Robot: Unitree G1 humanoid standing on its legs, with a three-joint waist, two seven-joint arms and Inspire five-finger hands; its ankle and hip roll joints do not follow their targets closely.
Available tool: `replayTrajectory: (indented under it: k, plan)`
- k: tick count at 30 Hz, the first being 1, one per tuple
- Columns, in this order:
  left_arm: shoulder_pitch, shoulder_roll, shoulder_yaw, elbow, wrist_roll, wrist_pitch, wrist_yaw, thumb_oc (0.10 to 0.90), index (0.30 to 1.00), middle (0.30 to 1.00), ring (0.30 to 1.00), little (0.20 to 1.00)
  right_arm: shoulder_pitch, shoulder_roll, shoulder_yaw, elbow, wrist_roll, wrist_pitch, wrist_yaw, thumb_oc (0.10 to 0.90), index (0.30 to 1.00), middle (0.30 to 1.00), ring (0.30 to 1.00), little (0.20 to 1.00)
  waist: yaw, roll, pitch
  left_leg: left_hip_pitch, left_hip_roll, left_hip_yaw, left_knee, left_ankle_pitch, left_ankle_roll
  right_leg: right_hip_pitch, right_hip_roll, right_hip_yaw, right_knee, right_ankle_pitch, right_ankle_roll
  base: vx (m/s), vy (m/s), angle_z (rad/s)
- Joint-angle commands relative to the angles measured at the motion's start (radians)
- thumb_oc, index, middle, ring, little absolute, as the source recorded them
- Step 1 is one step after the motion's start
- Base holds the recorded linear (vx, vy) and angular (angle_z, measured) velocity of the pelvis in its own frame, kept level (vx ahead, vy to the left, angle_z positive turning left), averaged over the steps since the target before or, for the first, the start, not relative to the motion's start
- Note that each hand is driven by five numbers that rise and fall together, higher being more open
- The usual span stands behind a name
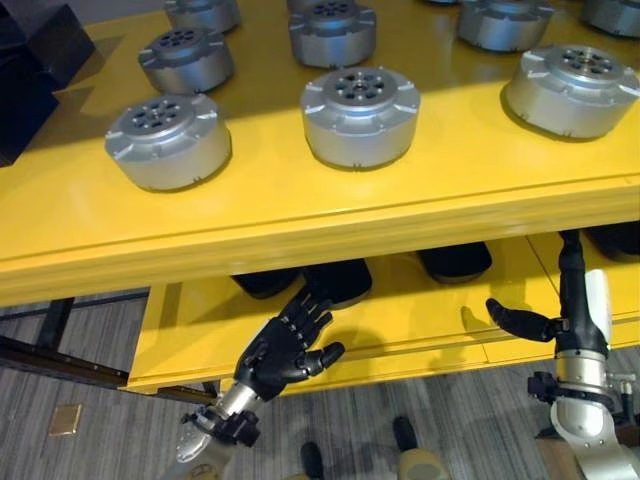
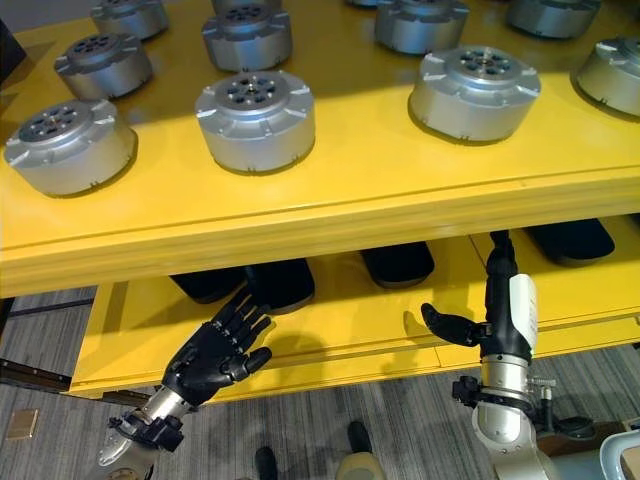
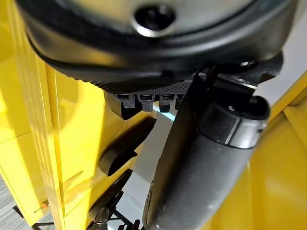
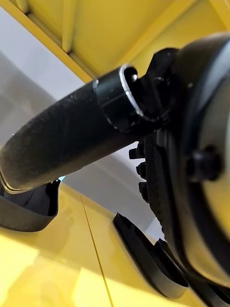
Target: Move parts from the plastic box to the shelf.
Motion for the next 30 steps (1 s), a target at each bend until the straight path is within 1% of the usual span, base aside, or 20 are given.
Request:
replayTrajectory:
  k: [1, 4, 6, 8, 9, 10, 11, 13, 14, 16, 19, 21, 22, 23, 25, 26, 27, 28, 29, 30]
  plan:
    - [-0.036, 0.047, 0.065, -0.076, -0.047, -0.145, -0.043, 0.9, 1.0, 1.0, 1.0, 1.0, -0.061, -0.041, -0.041, -0.083, 0.006, -0.086, -0.029, 0.9, 1.0, 1.0, 1.0, 1.0, 0.03, -0.036, -0.057, 0.048, 0.048, 0.001, 0.037, -0.139, 0.019, -0.004, -0.01, -0.096, 0.02, -0.057, -0.003, -0.02, -0.235, 0.02]
    - [-0.019, 0.047, 0.07, -0.078, -0.065, -0.162, -0.039, 0.9, 1.0, 1.0, 1.0, 1.0, -0.067, -0.05, -0.035, -0.082, 0.011, -0.088, -0.018, 0.9, 1.0, 1.0, 1.0, 1.0, 0.036, -0.031, -0.052, 0.045, 0.07, -0.001, 0.03, -0.118, 0.005, -0.006, 0.011, -0.111, 0.027, -0.07, -0.023, -0.02, -0.152, 0.05]
    - [-0.004, 0.046, 0.079, -0.082, -0.069, -0.167, -0.058, 0.9, 1.0, 1.0, 1.0, 1.0, -0.066, -0.056, -0.035, -0.078, 0.022, -0.082, -0.012, 0.9, 1.0, 1.0, 1.0, 1.0, 0.04, -0.031, -0.052, 0.039, 0.1, 0.016, 0.022, -0.087, -0.015, -0.003, 0.024, -0.14, 0.032, -0.079, -0.038, -0.04, -0.116, 0.03]
    - [-0.005, 0.04, 0.082, -0.081, -0.052, -0.169, -0.085, 0.9, 1.0, 1.0, 1.0, 1.0, -0.048, -0.06, -0.054, -0.074, 0.027, -0.088, -0.013, 0.9, 1.0, 1.0, 1.0, 1.0, 0.035, -0.032, -0.049, 0.016, 0.114, 0.072, 0.083, -0.062, -0.028, 0.006, 0.022, -0.18, 0.027, -0.079, -0.046, -0.08, -0.033, 0.06]
    - [-0.007, 0.04, 0.082, -0.08, -0.051, -0.169, -0.089, 0.9, 1.0, 1.0, 1.0, 1.0, -0.045, -0.061, -0.058, -0.074, 0.028, -0.09, -0.012, 0.9, 1.0, 1.0, 1.0, 1.0, 0.033, -0.032, -0.049, 0.008, 0.116, 0.077, 0.1, -0.064, -0.029, 0.007, 0.022, -0.187, 0.026, -0.079, -0.048, -0.12, -0.02, 0.19]
    - [-0.013, 0.042, 0.079, -0.081, -0.062, -0.165, -0.101, 0.9, 1.0, 1.0, 1.0, 1.0, -0.045, -0.068, -0.064, -0.072, 0.027, -0.093, -0.015, 0.9, 1.0, 1.0, 1.0, 1.0, 0.029, -0.037, -0.048, -0.002, 0.112, 0.109, 0.178, -0.075, -0.026, 0.004, 0.014, -0.2, 0.028, -0.077, -0.055, -0.23, 0.076, 0.45]
    - [-0.034, 0.034, 0.063, -0.072, -0.079, -0.164, -0.118, 0.9, 1.0, 1.0, 1.0, 1.0, -0.068, -0.079, -0.046, -0.053, 0.016, -0.101, -0.041, 0.9, 1.0, 1.0, 1.0, 1.0, 0.03, -0.042, -0.041, -0.056, 0.081, 0.092, 0.366, -0.137, -0.005, -0.013, 0.01, -0.193, 0.036, -0.07, -0.069, -0.25, 0.107, 0.52]
    - [-0.039, 0.024, 0.055, -0.072, -0.071, -0.158, -0.105, 0.9, 1.0, 1.0, 1.0, 1.0, -0.079, -0.082, -0.037, -0.053, 0.016, -0.101, -0.048, 0.9, 1.0, 1.0, 1.0, 1.0, 0.033, -0.042, -0.043, -0.061, 0.053, 0.066, 0.382, -0.155, 0.009, -0.028, 0.013, -0.179, 0.043, -0.061, -0.071, -0.19, 0.18, 0.29]
    - [-0.042, 0.016, 0.054, -0.077, -0.091, -0.128, -0.087, 0.9, 1.0, 1.0, 1.0, 1.0, -0.077, -0.084, -0.034, -0.058, 0.018, -0.108, -0.052, 0.9, 1.0, 1.0, 1.0, 1.0, 0.03, -0.037, -0.045, -0.04, 0.025, 0.054, 0.321, -0.163, 0.028, -0.046, 0.022, -0.159, 0.048, -0.046, -0.063, -0.16, 0.252, -0.16]
    - [-0.05, 0.024, 0.057, -0.076, -0.073, -0.116, -0.064, 0.9, 1.0, 1.0, 1.0, 1.0, -0.077, -0.082, -0.032, -0.064, 0.015, -0.11, -0.059, 0.9, 1.0, 1.0, 1.0, 1.0, 0.019, -0.037, -0.048, -0.016, 0.003, 0.07, 0.233, -0.181, 0.05, -0.068, 0.016, -0.143, 0.047, -0.02, -0.041, -0.18, 0.275, -0.35]
    - [-0.056, 0.043, 0.062, -0.073, -0.035, -0.133, -0.04, 0.9, 1.0, 1.0, 1.0, 1.0, -0.073, -0.075, -0.043, -0.078, 0.022, -0.109, -0.044, 0.9, 1.0, 1.0, 1.0, 1.0, 0.015, -0.046, -0.042, 0.003, -0.018, 0.058, 0.18, -0.195, 0.065, -0.086, 0.005, -0.124, 0.035, 0.017, -0.011, -0.14, 0.176, -0.07]
    - [-0.05, 0.061, 0.078, -0.078, -0.02, -0.147, -0.049, 0.9, 1.0, 1.0, 1.0, 1.0, -0.063, -0.065, -0.053, -0.092, -0.003, -0.114, -0.037, 0.9, 1.0, 1.0, 1.0, 1.0, 0.012, -0.048, -0.036, 0.026, -0.039, 0.041, 0.125, -0.196, 0.07, -0.125, -0.011, -0.116, 0.023, 0.058, 0.027, -0.25, 0.316, -0.09]
    - [-0.029, 0.075, 0.092, -0.096, 0.014, -0.135, -0.019, 0.9, 1.0, 1.0, 1.0, 1.0, -0.047, -0.06, -0.064, -0.11, -0.002, -0.105, -0.025, 0.9, 1.0, 1.0, 1.0, 1.0, 0.013, -0.051, -0.033, 0.038, -0.052, 0.027, 0.093, -0.195, 0.075, -0.151, -0.023, -0.111, 0.019, 0.08, 0.047, -0.29, 0.397, 0.09]
    - [-0.01, 0.082, 0.102, -0.106, 0.016, -0.095, -0.013, 0.9, 1.0, 1.0, 1.0, 1.0, -0.014, -0.048, -0.073, -0.134, -0.023, -0.11, -0.021, 0.9, 1.0, 1.0, 1.0, 1.0, 0.013, -0.055, -0.03, 0.04, -0.069, 0.023, 0.07, -0.195, 0.085, -0.165, -0.03, -0.106, 0.019, 0.089, 0.062, -0.25, 0.364, 0.16]
    - [0.0, 0.085, 0.109, -0.111, 0.022, -0.078, -0.023, 0.9, 1.0, 1.0, 1.0, 1.0, 0.004, -0.04, -0.079, -0.15, -0.036, -0.109, -0.014, 0.9, 1.0, 1.0, 1.0, 1.0, 0.011, -0.057, -0.028, 0.042, -0.075, 0.021, 0.061, -0.194, 0.091, -0.17, -0.032, -0.1, 0.023, 0.089, 0.066, -0.18, 0.234, 0.15]
    - [0.024, 0.106, 0.119, -0.144, 0.015, -0.062, -0.046, 0.9, 1.0, 1.0, 1.0, 1.0, 0.061, -0.025, -0.08, -0.195, -0.054, -0.108, 0.005, 0.9, 1.0, 1.0, 1.0, 1.0, 0.006, -0.054, -0.015, 0.041, -0.071, 0.041, 0.04, -0.178, 0.105, -0.198, -0.015, -0.113, 0.151, 0.027, 0.062, -0.23, 0.213, -0.05]
    - [0.025, 0.115, 0.123, -0.157, 0.011, -0.056, -0.041, 0.9, 1.0, 1.0, 1.0, 1.0, 0.074, -0.023, -0.078, -0.202, -0.048, -0.114, 0.014, 0.9, 1.0, 1.0, 1.0, 1.0, 0.007, -0.052, -0.014, 0.03, -0.066, 0.051, 0.039, -0.169, 0.114, -0.21, 0.0, -0.122, 0.226, -0.024, 0.047, -0.32, 0.27, 0.05]
    - [0.014, 0.125, 0.118, -0.166, 0.008, -0.056, -0.057, 0.9, 1.0, 1.0, 1.0, 1.0, 0.099, -0.023, -0.083, -0.2, -0.059, -0.144, 0.015, 0.9, 1.0, 1.0, 1.0, 1.0, 0.008, -0.046, -0.014, 0.006, -0.063, 0.05, 0.044, -0.16, 0.13, -0.209, 0.037, -0.131, 0.354, -0.102, 0.018, -0.25, 0.121, 0.13]
    - [0.012, 0.134, 0.115, -0.178, 0.008, -0.085, -0.067, 0.9, 1.0, 1.0, 1.0, 1.0, 0.119, -0.033, -0.091, -0.196, -0.049, -0.173, 0.005, 0.9, 1.0, 1.0, 1.0, 1.0, 0.01, -0.042, -0.014, -0.031, -0.072, 0.024, 0.057, -0.151, 0.141, -0.198, 0.084, -0.121, 0.451, -0.178, -0.02, -0.3, -0.009, 0.33]
    - [0.009, 0.134, 0.121, -0.175, -0.027, -0.119, -0.084, 0.9, 1.0, 1.0, 1.0, 1.0, 0.116, -0.037, -0.082, -0.187, -0.04, -0.207, 0.003, 0.9, 1.0, 1.0, 1.0, 1.0, 0.031, -0.049, -0.029, -0.09, -0.089, 0.004, 0.083, -0.139, 0.134, -0.153, 0.122, -0.113, 0.423, -0.226, -0.054, -0.2, -0.173, 0.5]
